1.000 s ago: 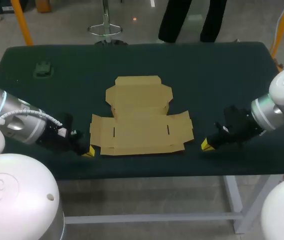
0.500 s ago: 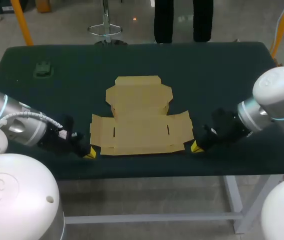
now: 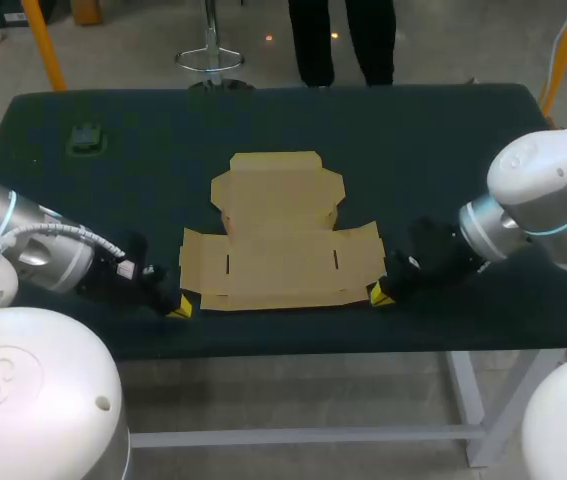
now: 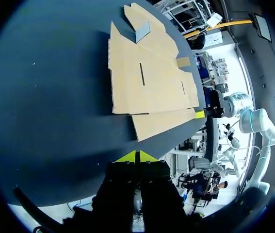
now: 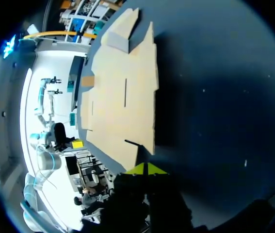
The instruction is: Assemble the packaging by folding the flat box into shape, placing the metal phone stand inside, and closing the box properly
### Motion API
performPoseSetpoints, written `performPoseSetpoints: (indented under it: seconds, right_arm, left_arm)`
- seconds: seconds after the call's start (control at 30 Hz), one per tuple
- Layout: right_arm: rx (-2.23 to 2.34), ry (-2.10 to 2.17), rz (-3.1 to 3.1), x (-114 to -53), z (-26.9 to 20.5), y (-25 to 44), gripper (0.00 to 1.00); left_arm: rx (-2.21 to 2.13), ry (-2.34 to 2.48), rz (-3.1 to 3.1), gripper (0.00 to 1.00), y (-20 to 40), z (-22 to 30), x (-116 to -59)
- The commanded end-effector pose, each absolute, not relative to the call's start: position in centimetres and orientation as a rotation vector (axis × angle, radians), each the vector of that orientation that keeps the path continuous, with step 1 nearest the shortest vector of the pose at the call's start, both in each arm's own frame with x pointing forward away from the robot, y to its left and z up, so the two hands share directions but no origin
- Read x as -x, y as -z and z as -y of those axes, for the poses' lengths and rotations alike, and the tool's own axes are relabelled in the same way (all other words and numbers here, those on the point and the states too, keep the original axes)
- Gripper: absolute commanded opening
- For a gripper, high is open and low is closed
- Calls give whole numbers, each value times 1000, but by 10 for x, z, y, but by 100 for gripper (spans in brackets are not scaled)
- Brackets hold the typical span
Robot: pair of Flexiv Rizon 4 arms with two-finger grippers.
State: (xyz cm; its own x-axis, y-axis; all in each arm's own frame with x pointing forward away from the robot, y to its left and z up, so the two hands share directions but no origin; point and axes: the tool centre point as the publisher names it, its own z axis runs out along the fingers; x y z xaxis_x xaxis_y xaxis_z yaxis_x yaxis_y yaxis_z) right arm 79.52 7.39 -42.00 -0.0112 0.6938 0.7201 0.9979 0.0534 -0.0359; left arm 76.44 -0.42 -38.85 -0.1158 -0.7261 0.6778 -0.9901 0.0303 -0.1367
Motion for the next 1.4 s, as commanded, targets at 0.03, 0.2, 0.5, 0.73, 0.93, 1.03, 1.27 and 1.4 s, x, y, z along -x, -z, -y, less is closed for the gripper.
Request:
performPoseSetpoints:
  seconds: [0.03, 0.2, 0.5, 0.73, 0.93, 1.03, 1.27, 1.4]
  right_arm:
    - [1683, 681, 1758, -801, -77, 425, 0]
    - [1675, 683, 1761, -803, -80, 426, 0]
    - [1664, 692, 1764, -805, -84, 426, 0]
    - [1658, 698, 1765, -806, -85, 426, 0]
    - [1653, 699, 1766, -806, -86, 427, 0]
    - [1651, 700, 1766, -806, -86, 427, 0]
    - [1649, 700, 1765, -807, -87, 428, 0]
    - [1646, 698, 1768, -807, -88, 428, 0]
  left_arm:
    - [-1733, -826, 1891, 0, 390, 5, -767]
    - [-1731, -828, 1888, 0, 391, 3, -768]
    - [-1737, -809, 1859, 0, 396, 1, -770]
    - [-1735, -796, 1846, 0, 400, 2, -771]
    - [-1730, -765, 1826, 0, 408, 6, -773]
    - [-1727, -750, 1817, 0, 412, 8, -775]
    - [-1709, -742, 1807, 0, 416, 14, -779]
    - [-1694, -740, 1809, 0, 417, 19, -782]
